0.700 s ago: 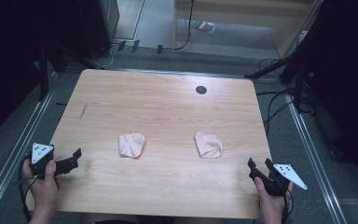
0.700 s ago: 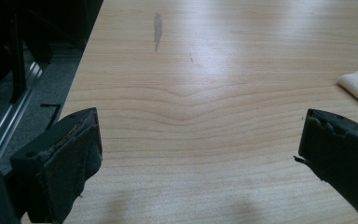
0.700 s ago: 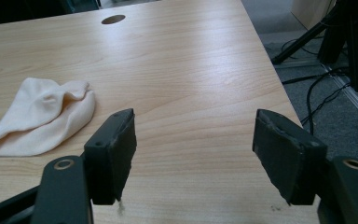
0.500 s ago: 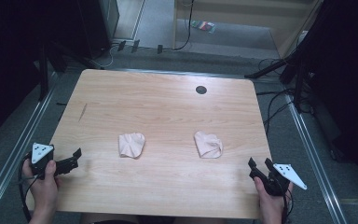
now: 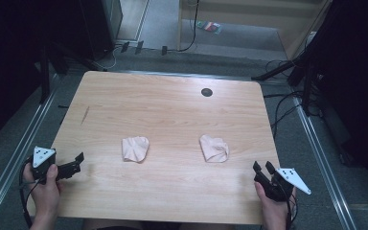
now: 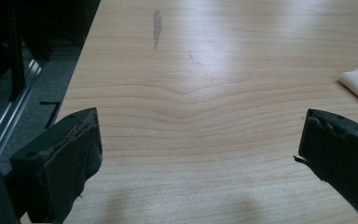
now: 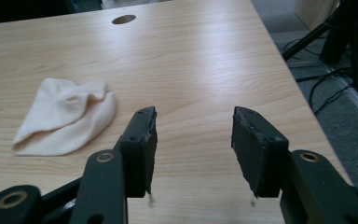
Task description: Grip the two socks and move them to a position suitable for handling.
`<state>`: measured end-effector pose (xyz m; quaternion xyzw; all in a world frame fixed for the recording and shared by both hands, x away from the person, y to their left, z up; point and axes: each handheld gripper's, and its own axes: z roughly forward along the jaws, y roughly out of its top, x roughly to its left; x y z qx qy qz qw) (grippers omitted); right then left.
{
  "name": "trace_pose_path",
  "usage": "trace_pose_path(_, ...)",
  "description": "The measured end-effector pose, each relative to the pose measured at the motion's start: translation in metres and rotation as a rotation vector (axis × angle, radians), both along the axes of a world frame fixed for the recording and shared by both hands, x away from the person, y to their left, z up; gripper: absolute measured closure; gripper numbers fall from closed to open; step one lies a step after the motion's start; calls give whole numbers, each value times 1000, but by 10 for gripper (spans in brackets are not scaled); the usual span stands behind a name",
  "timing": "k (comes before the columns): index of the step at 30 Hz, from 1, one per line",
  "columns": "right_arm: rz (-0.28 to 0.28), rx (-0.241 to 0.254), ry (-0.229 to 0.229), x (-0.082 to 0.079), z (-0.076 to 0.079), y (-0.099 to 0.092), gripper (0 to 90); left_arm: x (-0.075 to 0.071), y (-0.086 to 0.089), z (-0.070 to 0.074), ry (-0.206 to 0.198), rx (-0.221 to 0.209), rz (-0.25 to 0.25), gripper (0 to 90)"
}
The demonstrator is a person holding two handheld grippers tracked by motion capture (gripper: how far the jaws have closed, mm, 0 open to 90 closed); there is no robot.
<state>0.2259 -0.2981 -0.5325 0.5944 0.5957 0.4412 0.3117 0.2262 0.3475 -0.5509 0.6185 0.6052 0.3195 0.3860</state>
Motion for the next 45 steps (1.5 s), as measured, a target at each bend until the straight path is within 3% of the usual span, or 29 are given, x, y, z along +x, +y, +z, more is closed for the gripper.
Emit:
trace_pose_path(9, 83, -12, 10, 3, 11, 27, 567, 0, -1, 0, 1, 9, -3, 0)
trace_pose_path(13, 126, -47, 5, 6, 17, 43, 575, 0, -2, 0, 2, 13, -3, 0)
trace_pose_path(22, 199, -46, 13, 6, 31, 76, 578, 0, -2, 0, 2, 15, -3, 0)
trace_pose_path(28, 297, -44, 35, 15, 35, 126, 576, 0, -1, 0, 0, 9, -2, 0)
trace_pose_path(36, 398, -47, 53, 30, 29, 192, 573, 0, 0, 0, 8, 9, -3, 0)
trace_pose_path(45, 493, -55, 82, 42, 20, 249, 560, 0, -1, 0, 8, 11, -2, 0)
